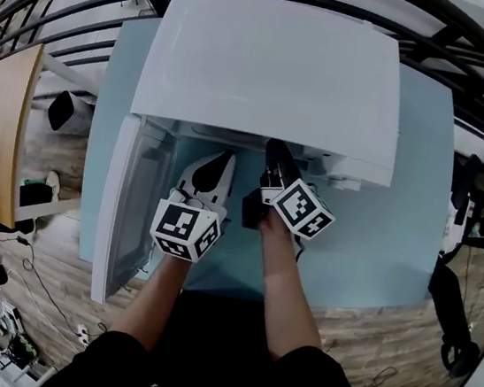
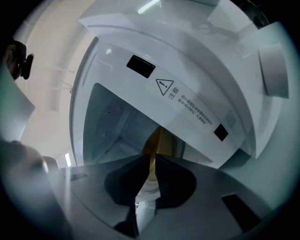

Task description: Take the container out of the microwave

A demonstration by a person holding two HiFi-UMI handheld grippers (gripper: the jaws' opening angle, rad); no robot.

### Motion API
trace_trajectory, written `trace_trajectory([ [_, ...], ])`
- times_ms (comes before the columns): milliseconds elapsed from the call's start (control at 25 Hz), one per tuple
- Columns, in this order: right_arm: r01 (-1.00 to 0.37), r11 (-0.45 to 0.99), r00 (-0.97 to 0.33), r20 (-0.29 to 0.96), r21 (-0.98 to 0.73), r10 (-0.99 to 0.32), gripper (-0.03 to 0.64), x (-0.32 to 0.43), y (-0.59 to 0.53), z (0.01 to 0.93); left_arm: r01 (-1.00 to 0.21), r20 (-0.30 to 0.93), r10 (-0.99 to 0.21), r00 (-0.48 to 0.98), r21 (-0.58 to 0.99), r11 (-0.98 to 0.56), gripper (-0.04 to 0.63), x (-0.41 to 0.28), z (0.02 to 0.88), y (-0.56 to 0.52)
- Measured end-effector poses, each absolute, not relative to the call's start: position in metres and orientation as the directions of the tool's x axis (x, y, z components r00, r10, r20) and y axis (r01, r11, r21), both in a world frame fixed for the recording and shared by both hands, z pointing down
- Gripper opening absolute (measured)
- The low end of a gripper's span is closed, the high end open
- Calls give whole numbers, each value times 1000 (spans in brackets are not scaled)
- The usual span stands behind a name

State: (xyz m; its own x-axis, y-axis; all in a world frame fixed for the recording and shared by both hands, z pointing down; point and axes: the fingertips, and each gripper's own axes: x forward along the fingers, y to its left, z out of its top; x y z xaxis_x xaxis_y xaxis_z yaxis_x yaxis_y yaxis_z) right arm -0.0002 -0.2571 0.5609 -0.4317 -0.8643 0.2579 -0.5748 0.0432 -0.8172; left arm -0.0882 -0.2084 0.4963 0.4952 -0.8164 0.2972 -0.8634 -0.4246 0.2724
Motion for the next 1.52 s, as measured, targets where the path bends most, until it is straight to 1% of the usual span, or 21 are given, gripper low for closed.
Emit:
trace_trajectory([
  [80, -574, 39, -422, 255, -818, -870, 12, 0, -259, 563, -862, 299, -814, 498, 272, -427, 8, -89, 497, -209],
  [240, -577, 38, -401, 242, -816, -884, 49, -1, -266, 561, -864, 296, -818, 494, 273, -423, 8, -93, 496, -210],
  [400, -619, 22, -364, 262, -785, -894, 58, 1, -272, 562, -867, 299, -820, 488, 273, -417, 8, -96, 497, -210],
  [560, -630, 13, -345, 264, -777, -901, 74, 1, -276, 564, -865, 303, -816, 492, 275, -419, 8, -95, 501, -212],
  [920, -633, 3, -328, 265, -774, -907, 81, 0, -283, 566, -862, 311, -808, 500, 268, -431, 8, -92, 503, -220],
  [1520, -667, -38, -293, 309, -744, -905, 83, 0, -292, 572, -862, 303, -812, 499, 274, -427, 8, -93, 501, -227],
])
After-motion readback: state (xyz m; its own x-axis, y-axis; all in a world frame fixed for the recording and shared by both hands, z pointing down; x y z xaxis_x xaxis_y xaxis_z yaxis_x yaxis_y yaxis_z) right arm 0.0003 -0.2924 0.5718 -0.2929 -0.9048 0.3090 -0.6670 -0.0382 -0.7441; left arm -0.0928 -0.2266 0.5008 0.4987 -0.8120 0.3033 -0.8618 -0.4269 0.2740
